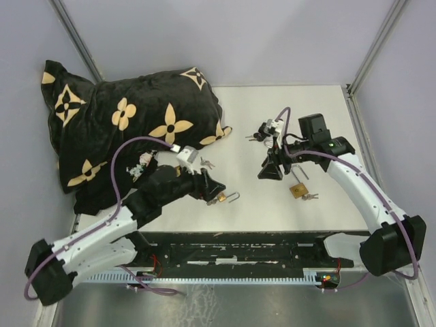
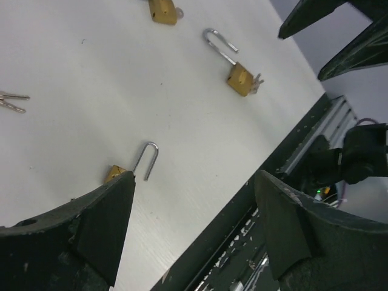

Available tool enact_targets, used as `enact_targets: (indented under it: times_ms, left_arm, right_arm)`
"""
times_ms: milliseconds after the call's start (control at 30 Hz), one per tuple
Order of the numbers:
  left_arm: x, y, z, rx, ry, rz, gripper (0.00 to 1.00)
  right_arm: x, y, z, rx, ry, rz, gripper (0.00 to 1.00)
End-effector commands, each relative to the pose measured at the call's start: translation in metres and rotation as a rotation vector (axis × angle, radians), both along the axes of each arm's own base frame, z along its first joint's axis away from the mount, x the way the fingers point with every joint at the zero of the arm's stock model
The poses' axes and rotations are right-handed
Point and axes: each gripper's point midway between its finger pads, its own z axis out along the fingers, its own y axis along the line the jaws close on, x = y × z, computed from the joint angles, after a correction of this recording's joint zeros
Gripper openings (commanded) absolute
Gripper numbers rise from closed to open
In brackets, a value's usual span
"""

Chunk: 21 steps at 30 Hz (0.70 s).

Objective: Lock with the key
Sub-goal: Place the lock at the center of the board.

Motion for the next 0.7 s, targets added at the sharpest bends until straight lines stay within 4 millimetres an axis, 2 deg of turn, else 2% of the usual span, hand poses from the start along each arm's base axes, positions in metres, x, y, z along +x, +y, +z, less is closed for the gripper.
enact_targets:
  times_ms: [0, 167, 267, 367, 533, 667]
  left_arm:
    - [0.012, 0.002, -0.029, 0.366, -0.054, 0.053, 0.85]
    - [0.013, -0.017, -0.052, 0.536, -0.077, -0.064, 0.85]
    - [0.011, -0.023, -0.074, 0.641, -0.104, -0.186, 0.86]
    - [0.018, -0.022, -0.088, 0.751, -0.124, -0.249, 0.88]
    - [0.022, -0.041, -0.101, 0.766, -0.098, -0.372, 0.88]
    - [0.028, -0.045, -0.114, 0.786, -0.077, -0.412, 0.88]
  right_arm:
    - [0.011, -0.019, 0.026, 0.094, -0.125, -0.048, 0.62]
    - [0.023, -0.037, 0.019, 0.119, -0.098, -0.137, 0.61]
    - [0.029, -0.040, 0.014, 0.104, -0.053, -0.155, 0.61]
    - [0.031, -0.041, 0.010, 0.090, -0.020, -0.162, 0.61]
    - [0.032, -0.042, 0.007, 0.082, -0.006, -0.168, 0.61]
    - [0.032, -0.043, 0.007, 0.079, -0.011, -0.171, 0.61]
